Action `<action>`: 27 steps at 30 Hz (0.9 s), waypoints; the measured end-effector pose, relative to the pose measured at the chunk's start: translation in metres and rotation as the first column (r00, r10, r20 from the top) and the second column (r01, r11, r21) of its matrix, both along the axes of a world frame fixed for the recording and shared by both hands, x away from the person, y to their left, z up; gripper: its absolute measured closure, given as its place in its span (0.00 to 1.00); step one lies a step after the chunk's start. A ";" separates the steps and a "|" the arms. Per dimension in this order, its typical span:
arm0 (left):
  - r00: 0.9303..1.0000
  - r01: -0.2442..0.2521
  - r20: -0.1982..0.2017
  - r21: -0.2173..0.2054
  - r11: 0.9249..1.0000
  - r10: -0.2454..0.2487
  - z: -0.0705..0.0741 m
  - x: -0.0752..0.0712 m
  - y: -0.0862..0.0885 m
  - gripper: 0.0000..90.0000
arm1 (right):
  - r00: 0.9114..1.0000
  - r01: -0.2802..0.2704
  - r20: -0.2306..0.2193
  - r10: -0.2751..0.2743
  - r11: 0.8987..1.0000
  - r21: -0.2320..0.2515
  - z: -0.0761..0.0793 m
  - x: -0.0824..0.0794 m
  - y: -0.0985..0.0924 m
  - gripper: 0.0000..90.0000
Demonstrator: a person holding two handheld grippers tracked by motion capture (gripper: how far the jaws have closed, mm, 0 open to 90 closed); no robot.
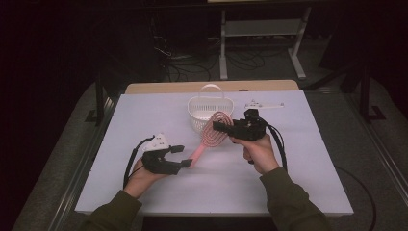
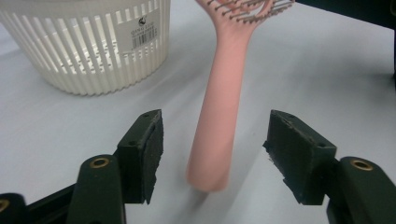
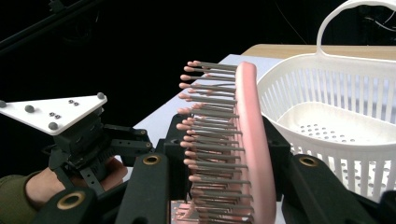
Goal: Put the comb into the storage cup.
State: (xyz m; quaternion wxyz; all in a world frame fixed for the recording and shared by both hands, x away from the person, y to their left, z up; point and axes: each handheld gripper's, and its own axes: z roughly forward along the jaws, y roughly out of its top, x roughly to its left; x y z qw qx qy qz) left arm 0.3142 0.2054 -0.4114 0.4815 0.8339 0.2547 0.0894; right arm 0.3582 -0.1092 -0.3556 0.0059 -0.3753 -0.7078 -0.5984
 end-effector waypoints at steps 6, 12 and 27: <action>1.000 0.015 -0.005 0.016 1.000 -0.015 -0.004 -0.002 0.008 0.33 | 1.000 0.004 0.003 -0.004 1.000 0.006 0.001 -0.001 -0.002 0.70; 1.000 0.026 -0.009 0.043 0.999 -0.025 -0.010 -0.007 0.016 0.16 | 1.000 0.011 0.011 -0.011 1.000 0.011 0.003 -0.001 -0.005 0.70; 1.000 -0.013 -0.024 0.096 0.995 0.016 -0.022 -0.021 0.046 0.00 | 0.999 0.025 0.022 -0.025 0.999 0.024 0.007 0.000 -0.010 0.70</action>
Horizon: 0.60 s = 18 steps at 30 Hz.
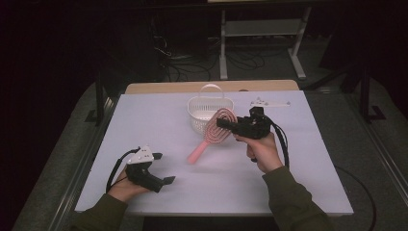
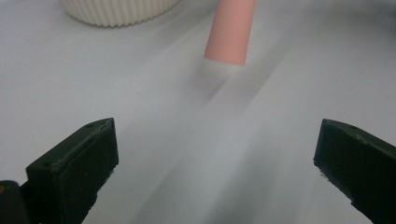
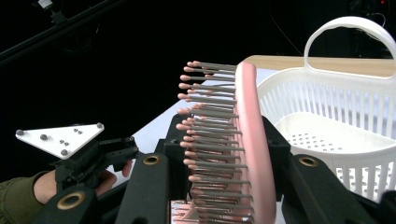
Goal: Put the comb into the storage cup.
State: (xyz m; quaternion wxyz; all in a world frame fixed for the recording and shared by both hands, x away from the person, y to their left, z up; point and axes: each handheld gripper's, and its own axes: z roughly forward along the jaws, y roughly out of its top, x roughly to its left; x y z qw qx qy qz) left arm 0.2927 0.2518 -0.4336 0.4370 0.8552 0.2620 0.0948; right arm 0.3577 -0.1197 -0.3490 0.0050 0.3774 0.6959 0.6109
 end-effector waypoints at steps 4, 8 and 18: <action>1.000 -0.001 0.000 0.013 1.000 0.001 -0.003 -0.003 0.006 0.00 | 1.000 0.006 0.005 -0.006 1.000 0.006 0.002 0.000 -0.003 0.70; 1.000 0.005 -0.017 0.025 1.000 -0.005 -0.005 -0.003 0.007 0.00 | 1.000 0.009 0.014 -0.009 1.000 0.005 0.006 0.001 -0.005 0.70; 1.000 0.008 -0.012 0.044 0.999 -0.007 -0.005 -0.002 0.007 0.00 | 0.999 0.016 0.033 -0.016 1.000 0.016 0.015 0.007 -0.006 0.70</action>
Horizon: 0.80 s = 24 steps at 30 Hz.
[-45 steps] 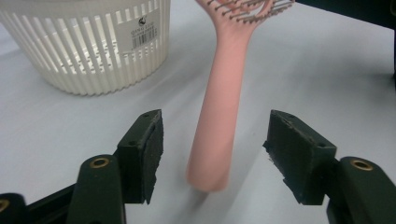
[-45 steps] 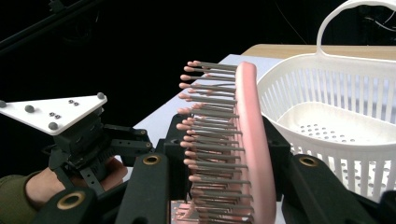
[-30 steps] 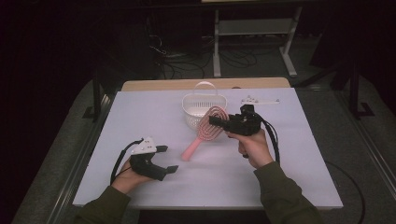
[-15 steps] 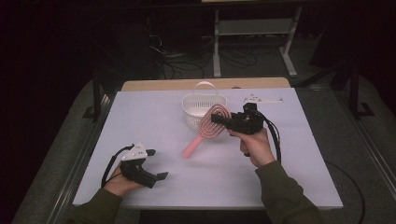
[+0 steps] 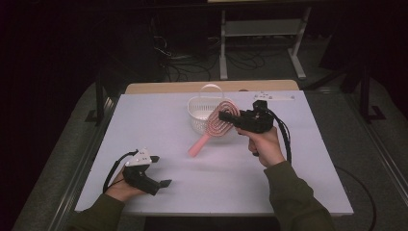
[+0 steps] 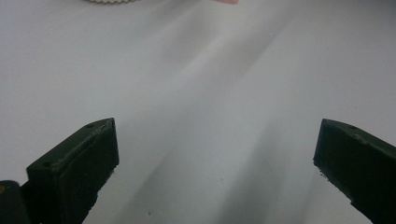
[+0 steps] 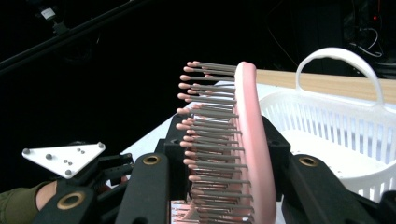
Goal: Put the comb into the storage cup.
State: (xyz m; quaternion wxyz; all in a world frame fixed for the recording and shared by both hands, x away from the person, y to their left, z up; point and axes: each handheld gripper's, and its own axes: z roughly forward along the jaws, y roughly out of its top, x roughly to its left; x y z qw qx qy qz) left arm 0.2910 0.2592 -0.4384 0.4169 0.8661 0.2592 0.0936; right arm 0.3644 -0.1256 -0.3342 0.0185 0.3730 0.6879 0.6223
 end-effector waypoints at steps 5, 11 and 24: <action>1.000 -0.009 -0.008 0.005 1.000 0.009 0.000 0.002 0.001 0.00 | 1.000 0.007 0.010 -0.007 1.000 0.005 0.006 0.004 -0.001 0.70; 1.000 -0.008 -0.001 0.010 1.000 0.008 0.001 0.000 0.000 0.00 | 1.000 0.009 0.025 -0.009 1.000 0.008 0.014 0.008 0.000 0.70; 1.000 -0.011 0.011 0.009 1.000 0.011 0.002 -0.001 0.000 0.00 | 0.998 0.038 0.041 -0.040 0.998 0.045 0.030 0.020 -0.006 0.70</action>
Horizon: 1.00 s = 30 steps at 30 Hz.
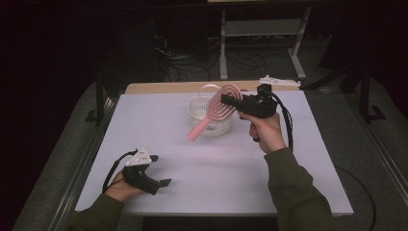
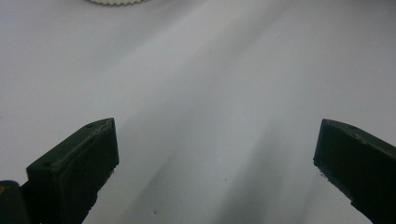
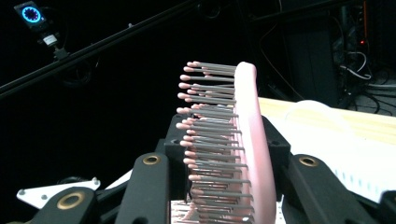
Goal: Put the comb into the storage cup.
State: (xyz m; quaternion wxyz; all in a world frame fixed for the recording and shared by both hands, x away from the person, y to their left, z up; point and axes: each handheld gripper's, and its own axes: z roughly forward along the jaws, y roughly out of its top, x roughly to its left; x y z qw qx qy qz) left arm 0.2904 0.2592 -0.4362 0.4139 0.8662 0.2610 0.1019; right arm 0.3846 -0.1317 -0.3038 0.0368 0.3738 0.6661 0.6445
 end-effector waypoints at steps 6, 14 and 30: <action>1.000 -0.001 0.001 -0.001 1.000 0.001 0.000 -0.001 -0.001 0.00 | 1.000 0.017 0.004 -0.017 1.000 0.012 0.007 0.007 -0.003 0.70; 1.000 0.000 0.004 0.002 1.000 0.000 0.000 -0.001 -0.001 0.00 | 0.999 0.048 0.013 -0.049 0.998 0.034 0.014 0.019 -0.009 0.70; 1.000 0.000 0.023 -0.015 1.000 0.000 0.001 -0.001 0.000 0.00 | 0.990 0.138 0.003 -0.138 0.990 0.043 0.015 0.042 -0.017 0.70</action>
